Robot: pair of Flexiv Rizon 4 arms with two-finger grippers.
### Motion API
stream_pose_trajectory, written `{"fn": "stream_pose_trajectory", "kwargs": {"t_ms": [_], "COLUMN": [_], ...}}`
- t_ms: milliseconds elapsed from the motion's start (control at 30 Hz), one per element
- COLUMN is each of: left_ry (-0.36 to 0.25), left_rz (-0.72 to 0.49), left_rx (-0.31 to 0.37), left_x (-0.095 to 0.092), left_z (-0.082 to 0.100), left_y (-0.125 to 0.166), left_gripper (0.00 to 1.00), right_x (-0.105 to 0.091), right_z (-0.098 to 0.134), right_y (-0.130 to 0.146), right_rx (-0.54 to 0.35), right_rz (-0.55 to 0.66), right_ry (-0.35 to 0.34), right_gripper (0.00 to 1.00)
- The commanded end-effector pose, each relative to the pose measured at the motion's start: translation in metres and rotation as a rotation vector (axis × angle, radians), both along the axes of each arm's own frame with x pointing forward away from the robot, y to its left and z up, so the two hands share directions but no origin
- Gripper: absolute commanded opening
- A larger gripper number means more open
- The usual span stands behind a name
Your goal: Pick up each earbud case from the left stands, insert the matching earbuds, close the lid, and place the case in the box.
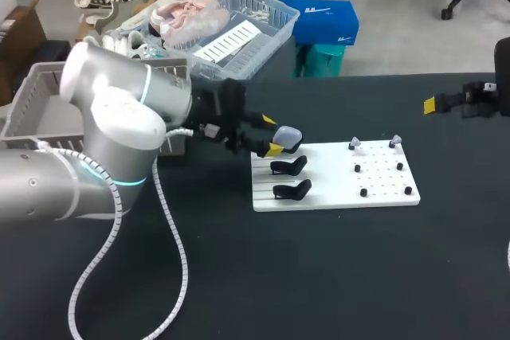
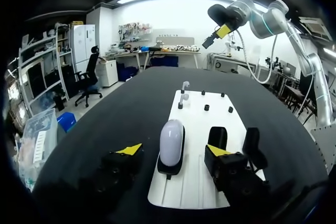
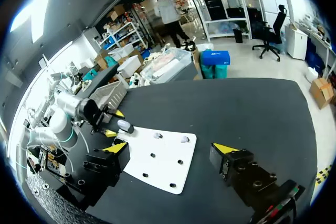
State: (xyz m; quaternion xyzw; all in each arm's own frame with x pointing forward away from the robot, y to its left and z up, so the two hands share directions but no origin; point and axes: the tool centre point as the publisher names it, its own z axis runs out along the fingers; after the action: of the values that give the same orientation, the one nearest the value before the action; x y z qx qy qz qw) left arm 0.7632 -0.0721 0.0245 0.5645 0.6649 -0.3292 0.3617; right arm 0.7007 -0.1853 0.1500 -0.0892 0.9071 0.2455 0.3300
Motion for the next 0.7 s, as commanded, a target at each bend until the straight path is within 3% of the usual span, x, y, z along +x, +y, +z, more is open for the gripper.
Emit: {"fn": "stream_pose_trajectory", "kwargs": {"t_ms": [33,533,700], "left_ry": [0.009,0.018,0.021], "left_rz": [-0.006,-0.008,-0.003], "left_rx": [0.010,0.016,0.017], "left_x": [0.0049,0.0069,0.0078], "left_z": [-0.0038,-0.0062,-0.0075], "left_y": [-0.0027,-0.0058,-0.0066], "left_gripper": [0.69,0.62,0.55], "right_x": [-0.0002,-0.0002,-0.0002], "right_z": [-0.0002,-0.0002,-0.0002], "right_y": [-0.0004,-0.0004,-0.0004], "right_rx": [0.000,0.000,0.000], "right_rz": [0.001,0.001,0.001], "right_ry": [-0.001,-0.001,-0.001], "right_gripper": [1.00,1.00,1.00]}}
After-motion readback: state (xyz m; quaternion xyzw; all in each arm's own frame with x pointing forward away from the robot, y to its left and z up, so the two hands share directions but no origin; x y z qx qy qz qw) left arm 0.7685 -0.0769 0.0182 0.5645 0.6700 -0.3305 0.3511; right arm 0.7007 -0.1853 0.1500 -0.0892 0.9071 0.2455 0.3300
